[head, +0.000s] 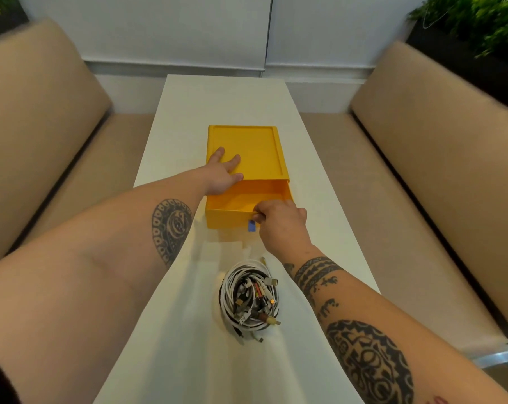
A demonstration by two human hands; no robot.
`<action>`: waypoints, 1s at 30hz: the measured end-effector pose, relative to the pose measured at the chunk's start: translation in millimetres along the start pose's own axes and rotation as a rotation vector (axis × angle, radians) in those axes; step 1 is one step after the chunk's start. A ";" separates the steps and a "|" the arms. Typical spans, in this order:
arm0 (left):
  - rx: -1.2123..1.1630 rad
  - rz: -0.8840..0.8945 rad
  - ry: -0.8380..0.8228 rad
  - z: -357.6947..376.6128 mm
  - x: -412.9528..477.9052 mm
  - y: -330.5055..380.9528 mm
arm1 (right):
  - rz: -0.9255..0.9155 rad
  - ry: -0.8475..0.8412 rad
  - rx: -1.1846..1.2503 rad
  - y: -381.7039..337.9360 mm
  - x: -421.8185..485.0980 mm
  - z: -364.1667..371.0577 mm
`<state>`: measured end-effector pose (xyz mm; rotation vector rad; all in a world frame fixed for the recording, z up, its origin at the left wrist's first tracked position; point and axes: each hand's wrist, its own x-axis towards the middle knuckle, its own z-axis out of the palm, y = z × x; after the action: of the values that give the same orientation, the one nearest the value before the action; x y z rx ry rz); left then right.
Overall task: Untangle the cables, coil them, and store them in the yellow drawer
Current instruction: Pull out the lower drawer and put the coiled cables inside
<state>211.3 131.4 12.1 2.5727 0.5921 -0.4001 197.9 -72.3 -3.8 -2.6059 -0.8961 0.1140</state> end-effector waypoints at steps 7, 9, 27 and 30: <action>0.000 -0.003 0.003 4.7 -3.4 2.7 | 0.001 -0.007 -0.012 1.9 -17.3 0.5; -0.005 -0.001 0.009 4.9 -4.0 2.9 | -0.001 -0.001 -0.013 2.8 -21.9 0.1; -0.131 0.016 0.055 6.6 -4.6 0.0 | -0.112 0.185 0.074 16.8 -42.7 6.8; -0.312 0.038 0.113 9.9 -5.9 -7.1 | -0.072 0.483 0.357 19.3 -48.8 0.7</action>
<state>201.2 130.1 3.3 2.3129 0.5927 -0.1360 170.2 -115.7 -14.0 -2.1293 -0.7135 -0.3315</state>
